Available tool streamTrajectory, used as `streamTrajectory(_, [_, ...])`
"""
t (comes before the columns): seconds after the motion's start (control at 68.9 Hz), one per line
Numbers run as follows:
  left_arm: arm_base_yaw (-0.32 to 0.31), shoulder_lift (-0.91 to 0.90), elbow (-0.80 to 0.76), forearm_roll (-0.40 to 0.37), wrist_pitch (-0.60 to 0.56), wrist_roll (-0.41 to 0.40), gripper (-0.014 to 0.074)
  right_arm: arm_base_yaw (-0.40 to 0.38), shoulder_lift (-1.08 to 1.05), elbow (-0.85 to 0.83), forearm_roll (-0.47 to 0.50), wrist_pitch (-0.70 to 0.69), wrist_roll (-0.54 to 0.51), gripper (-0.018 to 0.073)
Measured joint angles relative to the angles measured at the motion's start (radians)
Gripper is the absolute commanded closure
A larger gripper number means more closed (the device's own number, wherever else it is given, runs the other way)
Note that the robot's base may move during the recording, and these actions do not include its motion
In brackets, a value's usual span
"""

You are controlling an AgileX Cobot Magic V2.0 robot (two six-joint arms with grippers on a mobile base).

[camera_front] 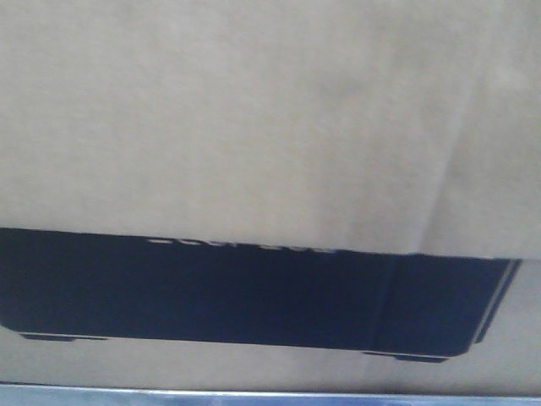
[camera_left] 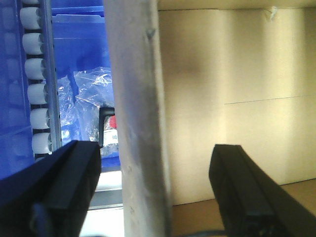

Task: Grab box from left shelf to table start
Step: 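Close both grippers on the box side walls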

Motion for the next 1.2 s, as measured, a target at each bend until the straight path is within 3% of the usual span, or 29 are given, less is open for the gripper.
streamTrajectory(0.406, [0.0, 0.0, 0.0, -0.004, 0.0, 0.0, 0.0225, 0.0, 0.055, -0.322, 0.008, 0.267, 0.0, -0.0066])
streamTrajectory(0.74, [0.0, 0.0, 0.0, -0.004, 0.0, 0.0, 0.0225, 0.0, 0.478, -0.697, 0.155, 0.619, -0.002, -0.0066])
streamTrajectory(1.016, [0.0, 0.0, 0.0, -0.006, 0.0, 0.0, 0.0225, 0.0, 0.874, -0.949, 0.162, 0.878, -0.002, -0.0066])
streamTrajectory(1.204, [0.0, 0.0, 0.0, -0.009, 0.0, 0.0, 0.0225, 0.0, 1.054, -1.033, 0.162, 0.976, -0.002, -0.0066])
